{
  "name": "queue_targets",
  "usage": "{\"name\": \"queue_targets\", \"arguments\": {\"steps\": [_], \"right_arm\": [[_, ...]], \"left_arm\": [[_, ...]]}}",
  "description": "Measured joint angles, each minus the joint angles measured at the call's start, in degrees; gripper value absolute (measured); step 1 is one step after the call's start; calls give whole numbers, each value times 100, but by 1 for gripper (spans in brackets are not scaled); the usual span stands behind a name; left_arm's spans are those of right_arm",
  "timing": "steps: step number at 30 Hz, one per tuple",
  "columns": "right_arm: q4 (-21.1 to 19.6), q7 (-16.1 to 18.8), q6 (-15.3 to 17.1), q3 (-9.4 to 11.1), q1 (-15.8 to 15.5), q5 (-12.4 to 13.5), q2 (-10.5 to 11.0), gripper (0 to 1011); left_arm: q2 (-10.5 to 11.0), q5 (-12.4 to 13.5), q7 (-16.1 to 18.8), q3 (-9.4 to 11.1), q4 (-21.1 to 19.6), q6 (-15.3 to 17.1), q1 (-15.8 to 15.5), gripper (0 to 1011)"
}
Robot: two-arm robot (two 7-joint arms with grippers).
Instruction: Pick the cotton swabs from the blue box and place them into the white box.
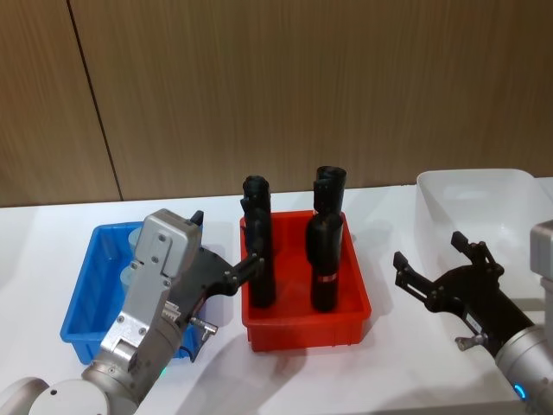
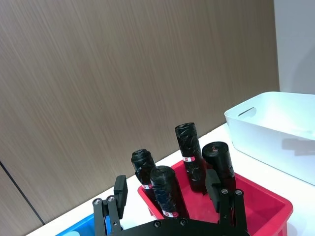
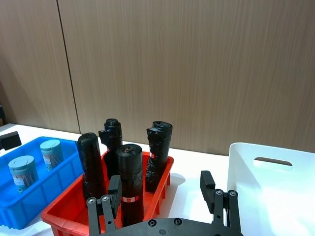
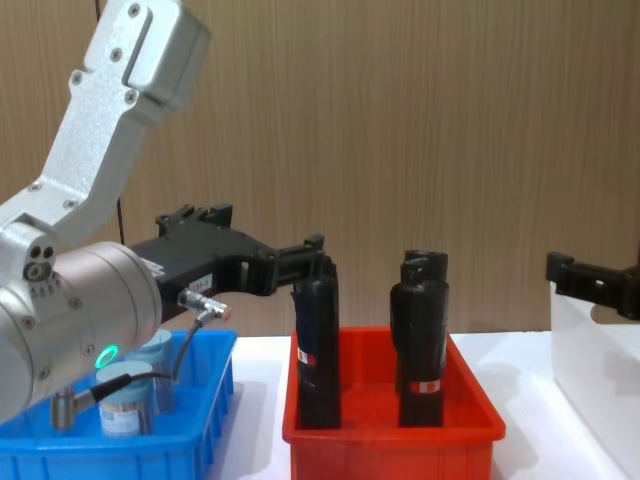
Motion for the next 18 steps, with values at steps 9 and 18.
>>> {"name": "queue_targets", "arguments": {"steps": [9,18], "right_arm": [[0,0,0,0,0,0,0,1001],[0,0,0,0,0,0,0,1001]], "left_arm": [[0,0,0,0,0,0,0,1004],[0,0,0,0,0,0,0,1004]]}}
